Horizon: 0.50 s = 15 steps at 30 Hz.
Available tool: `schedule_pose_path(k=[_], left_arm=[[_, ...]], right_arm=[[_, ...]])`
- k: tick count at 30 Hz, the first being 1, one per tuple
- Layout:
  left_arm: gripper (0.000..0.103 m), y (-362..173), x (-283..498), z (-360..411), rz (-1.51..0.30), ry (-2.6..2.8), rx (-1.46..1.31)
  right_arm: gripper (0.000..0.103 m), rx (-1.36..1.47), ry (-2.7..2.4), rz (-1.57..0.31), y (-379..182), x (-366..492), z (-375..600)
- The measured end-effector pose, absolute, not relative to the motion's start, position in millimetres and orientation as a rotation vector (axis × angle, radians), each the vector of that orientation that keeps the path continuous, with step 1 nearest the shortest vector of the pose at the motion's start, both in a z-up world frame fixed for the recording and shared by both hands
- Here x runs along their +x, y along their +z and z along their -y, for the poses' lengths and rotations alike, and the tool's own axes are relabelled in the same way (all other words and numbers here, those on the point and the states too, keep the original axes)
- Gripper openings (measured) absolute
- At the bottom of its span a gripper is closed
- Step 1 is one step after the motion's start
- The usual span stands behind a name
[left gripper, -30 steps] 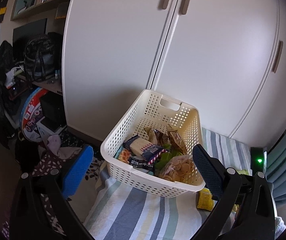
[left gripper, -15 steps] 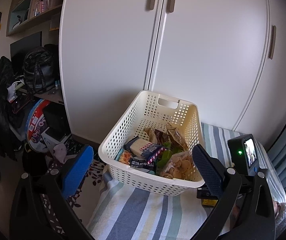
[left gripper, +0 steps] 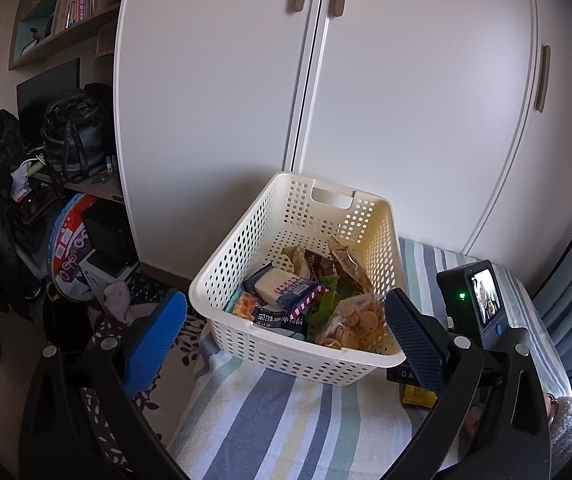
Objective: Organize snacks
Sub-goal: 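Close the right gripper on the clear-wrapped yellow-labelled bar on the bed, then lower the left gripper onto the yellow snack bar and close it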
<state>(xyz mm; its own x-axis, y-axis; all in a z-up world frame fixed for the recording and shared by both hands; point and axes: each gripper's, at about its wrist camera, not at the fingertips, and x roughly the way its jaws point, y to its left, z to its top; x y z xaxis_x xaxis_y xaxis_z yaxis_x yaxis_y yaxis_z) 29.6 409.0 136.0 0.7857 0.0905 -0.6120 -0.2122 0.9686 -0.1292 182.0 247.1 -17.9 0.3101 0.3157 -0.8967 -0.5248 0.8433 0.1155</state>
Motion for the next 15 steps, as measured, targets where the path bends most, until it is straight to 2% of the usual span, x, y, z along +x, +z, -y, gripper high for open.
schedule_pose_path(k=[6, 15], left_arm=[[0.101, 135.3, 29.3, -404.0, -0.655, 0.154, -0.183], [0.101, 126.4, 33.8, -383.1, -0.690, 0.102, -0.151]], right_arm=[[0.039, -0.204, 0.533, -1.119, -19.1, 183.4, -245.9], [0.038, -0.056, 0.499, -1.062, -0.8, 178.3, -187.4]])
